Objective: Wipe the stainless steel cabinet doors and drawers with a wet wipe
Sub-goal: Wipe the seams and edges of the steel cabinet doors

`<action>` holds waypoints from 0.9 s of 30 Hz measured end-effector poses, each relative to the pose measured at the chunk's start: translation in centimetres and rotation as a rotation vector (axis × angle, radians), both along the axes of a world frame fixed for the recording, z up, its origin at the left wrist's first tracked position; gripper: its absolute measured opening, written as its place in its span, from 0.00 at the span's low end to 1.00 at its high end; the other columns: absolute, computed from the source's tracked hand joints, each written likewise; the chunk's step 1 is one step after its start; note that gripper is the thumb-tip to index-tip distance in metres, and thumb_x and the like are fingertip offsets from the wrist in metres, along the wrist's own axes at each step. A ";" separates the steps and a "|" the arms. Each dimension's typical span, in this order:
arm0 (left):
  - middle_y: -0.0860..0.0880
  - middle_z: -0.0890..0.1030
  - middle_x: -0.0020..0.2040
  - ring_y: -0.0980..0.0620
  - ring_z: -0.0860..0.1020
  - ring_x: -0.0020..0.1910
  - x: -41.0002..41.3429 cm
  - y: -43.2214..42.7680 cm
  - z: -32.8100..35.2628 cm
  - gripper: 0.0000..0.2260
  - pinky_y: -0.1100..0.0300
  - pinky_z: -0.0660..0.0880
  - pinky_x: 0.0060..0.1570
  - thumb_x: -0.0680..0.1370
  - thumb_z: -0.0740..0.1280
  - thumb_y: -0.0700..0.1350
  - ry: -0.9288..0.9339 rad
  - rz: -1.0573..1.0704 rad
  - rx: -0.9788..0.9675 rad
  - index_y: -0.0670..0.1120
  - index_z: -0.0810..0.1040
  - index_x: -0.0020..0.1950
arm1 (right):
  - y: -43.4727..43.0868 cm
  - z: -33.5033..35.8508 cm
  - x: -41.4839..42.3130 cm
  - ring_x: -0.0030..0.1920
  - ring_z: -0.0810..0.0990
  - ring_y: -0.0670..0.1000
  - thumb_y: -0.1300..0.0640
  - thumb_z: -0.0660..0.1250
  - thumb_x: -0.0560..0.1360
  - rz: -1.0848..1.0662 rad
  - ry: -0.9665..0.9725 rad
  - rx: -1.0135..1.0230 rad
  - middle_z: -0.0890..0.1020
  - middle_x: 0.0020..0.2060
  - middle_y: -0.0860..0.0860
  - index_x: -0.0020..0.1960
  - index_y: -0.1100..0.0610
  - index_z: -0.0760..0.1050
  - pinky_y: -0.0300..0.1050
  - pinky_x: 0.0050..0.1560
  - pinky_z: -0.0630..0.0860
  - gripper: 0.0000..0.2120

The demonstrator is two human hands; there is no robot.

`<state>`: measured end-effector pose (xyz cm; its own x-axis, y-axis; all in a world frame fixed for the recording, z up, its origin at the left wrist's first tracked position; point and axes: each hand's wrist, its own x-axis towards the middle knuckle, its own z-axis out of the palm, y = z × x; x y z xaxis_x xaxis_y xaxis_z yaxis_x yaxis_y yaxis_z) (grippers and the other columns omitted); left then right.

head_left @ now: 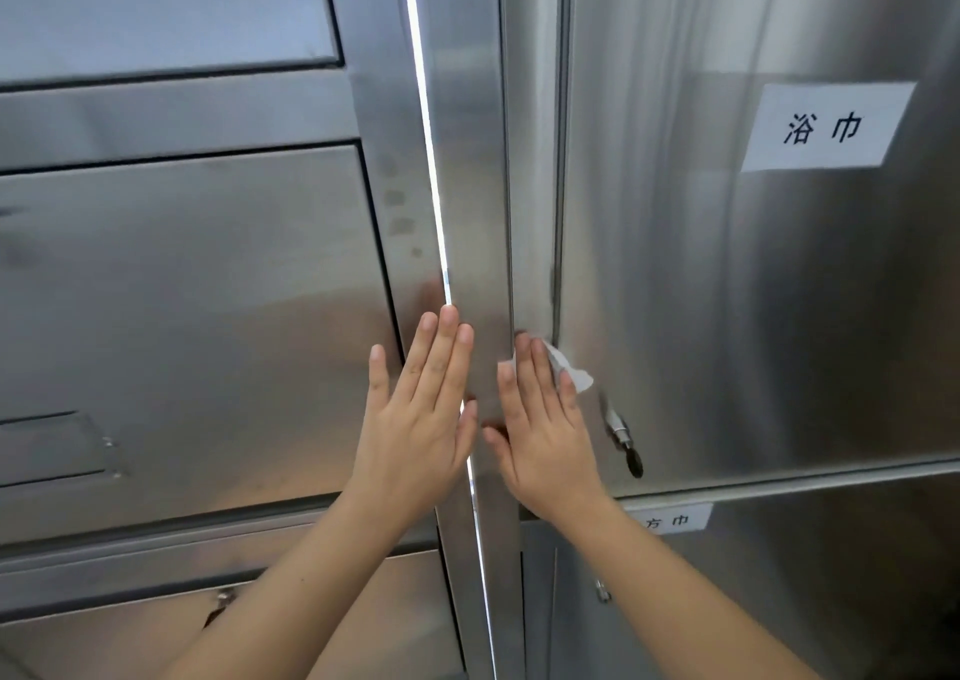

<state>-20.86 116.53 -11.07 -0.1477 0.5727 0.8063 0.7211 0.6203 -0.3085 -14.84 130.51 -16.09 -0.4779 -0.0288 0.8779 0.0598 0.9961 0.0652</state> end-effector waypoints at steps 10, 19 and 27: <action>0.48 0.37 0.76 0.51 0.42 0.75 -0.4 -0.8 -2.7 0.31 0.44 0.46 0.71 0.78 0.53 0.48 -0.034 -0.051 -0.076 0.43 0.41 0.76 | -0.2 1.9 -1.3 0.75 0.43 0.55 0.49 0.43 0.81 0.007 0.104 -0.050 0.38 0.75 0.54 0.75 0.56 0.34 0.49 0.73 0.39 0.28; 0.48 0.33 0.75 0.52 0.39 0.75 -0.1 -0.5 -3.2 0.31 0.44 0.45 0.70 0.79 0.51 0.49 -0.085 -0.035 -0.057 0.43 0.37 0.76 | -0.6 -6.9 0.7 0.75 0.43 0.54 0.49 0.44 0.82 -0.013 -0.030 -0.039 0.39 0.75 0.55 0.75 0.57 0.35 0.49 0.74 0.40 0.28; 0.49 0.34 0.75 0.52 0.39 0.75 -0.2 -0.2 -4.6 0.32 0.46 0.43 0.71 0.78 0.53 0.49 -0.093 -0.073 -0.023 0.44 0.37 0.76 | 0.2 -2.2 -0.8 0.75 0.42 0.53 0.48 0.44 0.82 0.020 0.076 -0.028 0.38 0.75 0.54 0.75 0.56 0.35 0.48 0.73 0.38 0.29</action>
